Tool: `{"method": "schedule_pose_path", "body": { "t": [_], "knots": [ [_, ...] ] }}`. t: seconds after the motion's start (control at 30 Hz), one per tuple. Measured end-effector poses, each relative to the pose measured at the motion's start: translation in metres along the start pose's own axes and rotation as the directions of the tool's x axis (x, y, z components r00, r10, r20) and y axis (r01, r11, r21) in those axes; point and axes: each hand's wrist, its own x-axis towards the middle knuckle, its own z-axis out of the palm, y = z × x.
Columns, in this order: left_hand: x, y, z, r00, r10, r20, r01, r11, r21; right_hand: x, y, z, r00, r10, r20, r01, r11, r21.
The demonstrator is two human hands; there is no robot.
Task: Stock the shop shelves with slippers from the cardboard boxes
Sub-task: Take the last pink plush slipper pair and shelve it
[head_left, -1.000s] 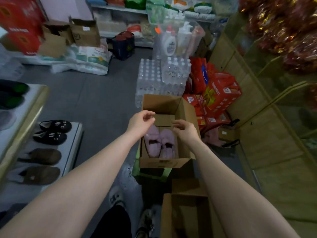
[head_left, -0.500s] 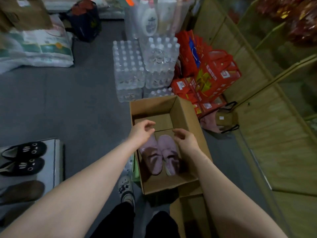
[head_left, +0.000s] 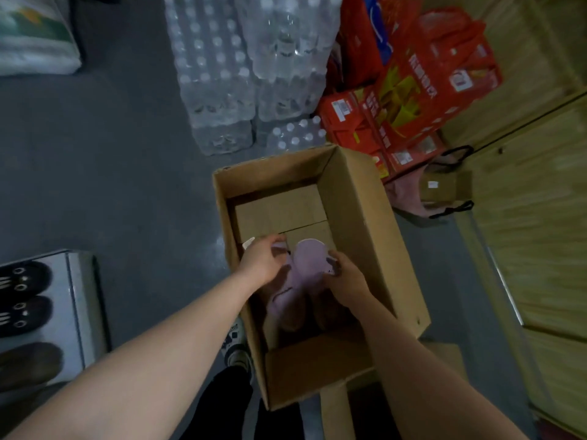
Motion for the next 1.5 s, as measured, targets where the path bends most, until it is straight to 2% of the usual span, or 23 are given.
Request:
{"method": "schedule_pose_path", "body": {
  "t": [0.27, 0.43, 0.57, 0.7, 0.77, 0.9, 1.1, 1.2, 1.3, 1.5],
  "knots": [
    [0.074, -0.034, 0.035, 0.997, -0.006, -0.083, 0.023, 0.978, 0.209, 0.085, 0.022, 0.024, 0.998, 0.024, 0.062, -0.017, 0.995, -0.100],
    [0.097, -0.063, 0.046, 0.992, -0.127, -0.001, 0.122, 0.948, 0.293, 0.126, 0.036, 0.045, 0.996, 0.050, 0.074, -0.041, 0.992, -0.120],
    [0.105, -0.073, 0.050, 0.985, -0.170, -0.035, 0.170, 0.903, 0.394, 0.139, 0.042, 0.051, 0.998, 0.051, 0.027, -0.045, 0.981, -0.191],
    [0.108, -0.067, 0.043, 0.976, -0.218, -0.024, 0.203, 0.854, 0.480, 0.141, 0.040, 0.045, 0.992, 0.098, 0.078, -0.079, 0.974, -0.214],
    [0.107, -0.064, 0.041, 0.975, -0.221, -0.029, 0.207, 0.846, 0.491, 0.135, 0.036, 0.041, 0.994, 0.067, 0.088, -0.048, 0.979, -0.200],
    [0.089, -0.057, 0.037, 0.983, -0.184, -0.007, 0.169, 0.889, 0.426, 0.110, 0.024, 0.037, 0.998, -0.006, 0.055, 0.014, 0.990, -0.143],
    [0.048, -0.041, 0.012, 0.971, -0.063, 0.231, -0.029, 0.926, 0.376, 0.064, 0.002, 0.017, 0.997, -0.076, 0.013, 0.077, 0.985, -0.152],
    [0.022, -0.030, 0.007, 0.960, 0.038, 0.278, -0.153, 0.901, 0.406, 0.039, -0.012, 0.007, 0.990, -0.140, 0.028, 0.143, 0.971, -0.191],
    [-0.002, -0.025, 0.009, 0.971, 0.126, 0.204, -0.206, 0.875, 0.438, 0.024, -0.026, 0.003, 0.982, -0.184, 0.041, 0.189, 0.946, -0.262],
    [-0.021, -0.023, 0.017, 0.967, 0.254, 0.022, -0.227, 0.821, 0.524, 0.007, -0.033, 0.000, 0.987, -0.148, 0.063, 0.155, 0.980, -0.122]
  ]
}}
